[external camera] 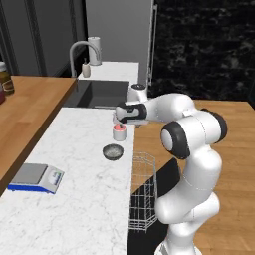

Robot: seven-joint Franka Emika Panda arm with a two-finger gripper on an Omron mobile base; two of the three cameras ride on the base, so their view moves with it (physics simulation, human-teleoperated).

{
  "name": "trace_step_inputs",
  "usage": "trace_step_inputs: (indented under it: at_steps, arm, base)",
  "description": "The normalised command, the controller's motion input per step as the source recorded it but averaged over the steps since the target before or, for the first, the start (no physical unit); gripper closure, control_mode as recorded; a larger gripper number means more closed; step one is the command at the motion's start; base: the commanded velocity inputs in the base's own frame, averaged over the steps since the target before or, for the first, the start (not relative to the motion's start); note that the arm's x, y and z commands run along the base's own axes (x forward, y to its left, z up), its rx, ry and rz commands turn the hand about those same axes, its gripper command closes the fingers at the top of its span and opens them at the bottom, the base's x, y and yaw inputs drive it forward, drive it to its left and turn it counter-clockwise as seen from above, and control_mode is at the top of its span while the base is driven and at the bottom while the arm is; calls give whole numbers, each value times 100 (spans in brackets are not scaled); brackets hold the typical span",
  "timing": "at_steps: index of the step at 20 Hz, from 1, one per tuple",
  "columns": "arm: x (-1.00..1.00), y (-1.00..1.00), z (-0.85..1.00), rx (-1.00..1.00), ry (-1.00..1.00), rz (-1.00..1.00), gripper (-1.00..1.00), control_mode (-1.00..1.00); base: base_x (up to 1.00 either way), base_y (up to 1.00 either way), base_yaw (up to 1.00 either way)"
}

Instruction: Pick up the cup and bowl from the counter, place them in the dishwasher, and close the dishwasher door.

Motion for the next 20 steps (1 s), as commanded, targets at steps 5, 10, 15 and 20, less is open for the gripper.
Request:
trace_step_inputs:
  at_steps: [5,10,15,20]
  arm:
    - [40,13,-25,-1,2,-2,-100,-100]
    - [47,0,-3,0,2,0,-100,-100]
    - [32,0,-15,0,5,0,-100,-100]
    - [22,-1,-32,0,4,0,-100,-100]
  base:
    - [0,0,0]
    - [0,0,0]
    - [0,0,0]
    - [0,0,0]
